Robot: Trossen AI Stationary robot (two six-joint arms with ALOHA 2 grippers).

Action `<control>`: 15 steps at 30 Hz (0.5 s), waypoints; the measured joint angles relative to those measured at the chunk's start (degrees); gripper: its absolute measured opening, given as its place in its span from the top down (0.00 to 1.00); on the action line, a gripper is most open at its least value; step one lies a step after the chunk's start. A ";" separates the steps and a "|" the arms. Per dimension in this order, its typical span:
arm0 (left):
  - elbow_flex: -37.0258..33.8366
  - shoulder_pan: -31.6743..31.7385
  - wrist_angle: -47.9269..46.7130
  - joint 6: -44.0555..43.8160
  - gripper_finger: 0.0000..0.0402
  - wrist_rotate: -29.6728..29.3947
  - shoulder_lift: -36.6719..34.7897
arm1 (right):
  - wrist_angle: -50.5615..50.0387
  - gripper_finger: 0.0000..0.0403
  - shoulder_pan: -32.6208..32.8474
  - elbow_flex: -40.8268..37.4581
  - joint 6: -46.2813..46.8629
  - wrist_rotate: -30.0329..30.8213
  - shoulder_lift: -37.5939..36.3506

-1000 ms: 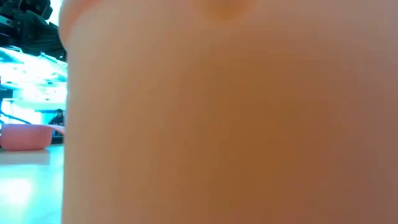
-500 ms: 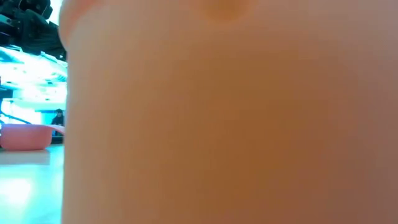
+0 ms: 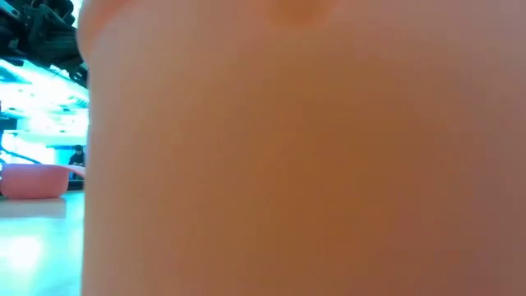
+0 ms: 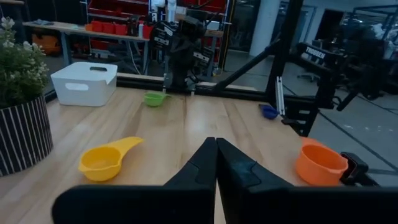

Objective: Nest measuring cups in basket
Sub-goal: Prepare the orange measuring cup

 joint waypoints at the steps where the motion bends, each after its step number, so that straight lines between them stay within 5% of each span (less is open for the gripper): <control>1: 0.00 0.00 0.00 -0.03 0.97 -0.02 0.00 | -0.01 0.96 0.01 0.01 0.00 0.02 0.00; 8: 2.30 0.00 -0.29 -2.95 0.99 -5.51 2.20 | 0.01 0.96 0.02 0.00 0.00 0.00 0.00; 15: 14.45 0.00 -4.59 -3.00 0.99 -14.74 16.34 | -0.02 0.96 0.01 0.01 0.00 0.02 0.00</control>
